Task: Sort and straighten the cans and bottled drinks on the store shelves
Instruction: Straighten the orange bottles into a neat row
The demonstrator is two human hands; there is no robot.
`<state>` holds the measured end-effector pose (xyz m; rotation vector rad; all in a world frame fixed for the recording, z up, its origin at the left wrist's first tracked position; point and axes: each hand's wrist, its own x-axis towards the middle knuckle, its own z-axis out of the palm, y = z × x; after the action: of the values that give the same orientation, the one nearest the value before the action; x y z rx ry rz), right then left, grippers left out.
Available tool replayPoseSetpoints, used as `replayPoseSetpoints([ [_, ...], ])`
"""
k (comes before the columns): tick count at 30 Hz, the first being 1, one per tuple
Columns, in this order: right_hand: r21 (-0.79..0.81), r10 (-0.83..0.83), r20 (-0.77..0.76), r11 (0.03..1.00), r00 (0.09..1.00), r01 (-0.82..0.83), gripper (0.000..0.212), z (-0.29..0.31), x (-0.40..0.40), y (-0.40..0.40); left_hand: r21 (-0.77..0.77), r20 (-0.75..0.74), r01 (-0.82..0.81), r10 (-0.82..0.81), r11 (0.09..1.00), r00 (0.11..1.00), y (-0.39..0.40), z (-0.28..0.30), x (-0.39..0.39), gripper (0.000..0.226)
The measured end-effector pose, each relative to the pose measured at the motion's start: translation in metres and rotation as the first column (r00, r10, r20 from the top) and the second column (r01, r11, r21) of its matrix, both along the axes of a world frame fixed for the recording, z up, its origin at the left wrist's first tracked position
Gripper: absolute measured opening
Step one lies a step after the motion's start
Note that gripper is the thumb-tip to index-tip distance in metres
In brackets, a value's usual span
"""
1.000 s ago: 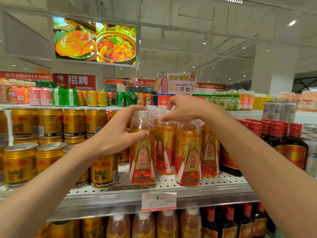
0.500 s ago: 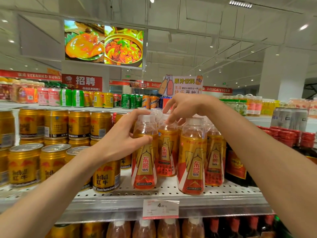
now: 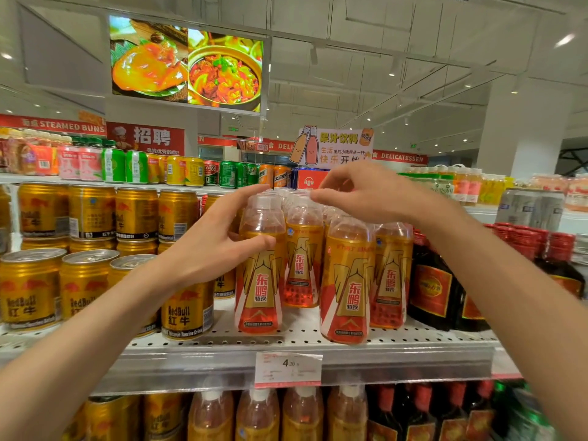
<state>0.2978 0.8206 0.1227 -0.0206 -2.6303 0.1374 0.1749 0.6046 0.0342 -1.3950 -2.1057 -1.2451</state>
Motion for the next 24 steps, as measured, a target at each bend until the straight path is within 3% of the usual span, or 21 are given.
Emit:
replayPoseSetpoints([
  [3,0.179,-0.06,-0.034,0.982,0.998,0.065,0.044,-0.021,0.01,-0.003,0.001,0.004,0.0,0.0,1.0,1.0,0.0,0.001,0.002,0.081],
  [6,0.221,-0.044,-0.156,0.972,0.987,0.078,0.041,-0.033,0.004,0.002,0.007,0.03,0.007,-0.007,1.0,1.0,0.001,0.001,0.004,0.082],
  [13,0.149,0.072,-0.34,0.989,0.937,-0.022,0.026,-0.045,-0.028,-0.005,0.018,0.056,0.011,-0.012,1.0,0.998,0.0,0.0,0.003,0.083],
  [19,0.063,0.058,-0.414,0.997,0.908,-0.035,0.033,-0.052,-0.039,-0.016,0.025,0.065,0.01,-0.012,1.0,0.998,0.0,0.0,0.004,0.085],
  [24,-0.135,0.029,-0.319,0.988,0.947,-0.076,0.057,-0.066,-0.005,-0.007,0.005,0.053,0.012,-0.012,1.0,0.999,0.0,0.0,0.003,0.089],
])
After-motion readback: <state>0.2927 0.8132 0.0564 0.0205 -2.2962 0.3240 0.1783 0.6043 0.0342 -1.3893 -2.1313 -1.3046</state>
